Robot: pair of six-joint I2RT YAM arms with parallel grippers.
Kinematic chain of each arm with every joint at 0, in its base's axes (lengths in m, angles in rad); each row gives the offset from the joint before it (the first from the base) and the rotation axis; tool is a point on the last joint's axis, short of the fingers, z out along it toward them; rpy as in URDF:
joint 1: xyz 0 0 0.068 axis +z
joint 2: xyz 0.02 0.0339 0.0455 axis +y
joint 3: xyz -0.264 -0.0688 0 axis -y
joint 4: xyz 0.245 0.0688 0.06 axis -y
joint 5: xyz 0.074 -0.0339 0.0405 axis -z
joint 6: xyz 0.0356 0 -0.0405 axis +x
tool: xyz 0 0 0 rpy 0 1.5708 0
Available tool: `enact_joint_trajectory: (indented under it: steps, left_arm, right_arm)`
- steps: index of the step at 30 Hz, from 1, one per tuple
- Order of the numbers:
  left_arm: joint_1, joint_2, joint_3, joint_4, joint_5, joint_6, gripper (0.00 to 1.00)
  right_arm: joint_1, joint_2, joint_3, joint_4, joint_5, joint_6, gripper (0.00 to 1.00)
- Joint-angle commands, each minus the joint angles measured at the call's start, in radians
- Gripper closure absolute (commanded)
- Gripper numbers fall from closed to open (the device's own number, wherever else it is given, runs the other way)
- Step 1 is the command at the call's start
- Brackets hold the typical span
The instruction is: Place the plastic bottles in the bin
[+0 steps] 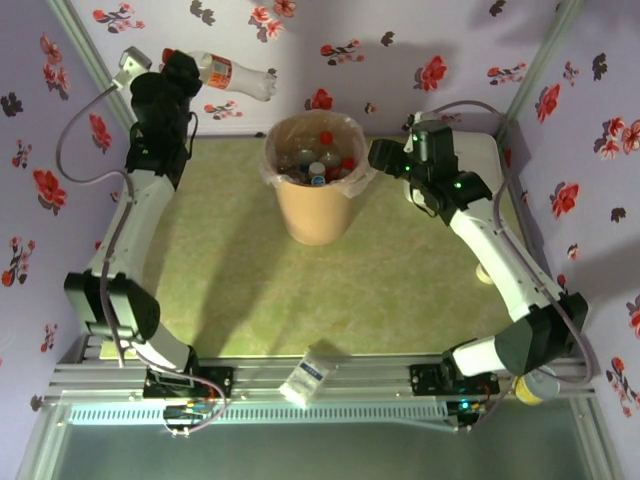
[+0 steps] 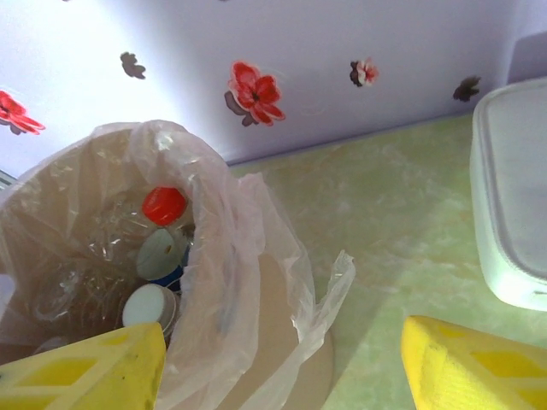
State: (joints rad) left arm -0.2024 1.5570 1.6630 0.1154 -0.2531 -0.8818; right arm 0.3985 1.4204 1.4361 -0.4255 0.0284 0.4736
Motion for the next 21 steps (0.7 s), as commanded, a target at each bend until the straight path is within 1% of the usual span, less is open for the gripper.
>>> enact_joint_trajectory:
  steps: [1,4,7,10,11,16,21]
  left_arm:
    - [-0.063,-0.103,-0.031,-0.005,-0.128,0.182,0.79]
    - [-0.128,-0.139,-0.012,-0.045,-0.136,0.253,0.83]
    - [-0.209,-0.111,0.108,-0.217,-0.109,0.347,0.85]
    - [-0.250,-0.060,0.241,-0.405,-0.027,0.376,0.89]
    - [-0.260,-0.048,0.264,-0.442,-0.016,0.385,0.91]
    - [-0.324,-0.004,0.346,-0.578,0.006,0.434,1.00]
    - [-0.370,0.094,0.483,-0.730,0.000,0.509,1.00]
  right_arm:
    - [-0.015,0.040,0.009,0.040,-0.058,0.068,0.27]
    - [-0.019,0.065,0.007,0.067,-0.098,0.096,0.27]
    - [-0.024,0.077,-0.002,0.096,-0.135,0.124,0.27]
    - [-0.027,0.078,-0.018,0.124,-0.168,0.150,0.28]
    - [-0.029,0.078,-0.022,0.128,-0.175,0.155,0.28]
    - [-0.035,0.084,-0.031,0.133,-0.186,0.157,0.28]
    - [-0.038,0.092,-0.040,0.144,-0.198,0.160,0.28]
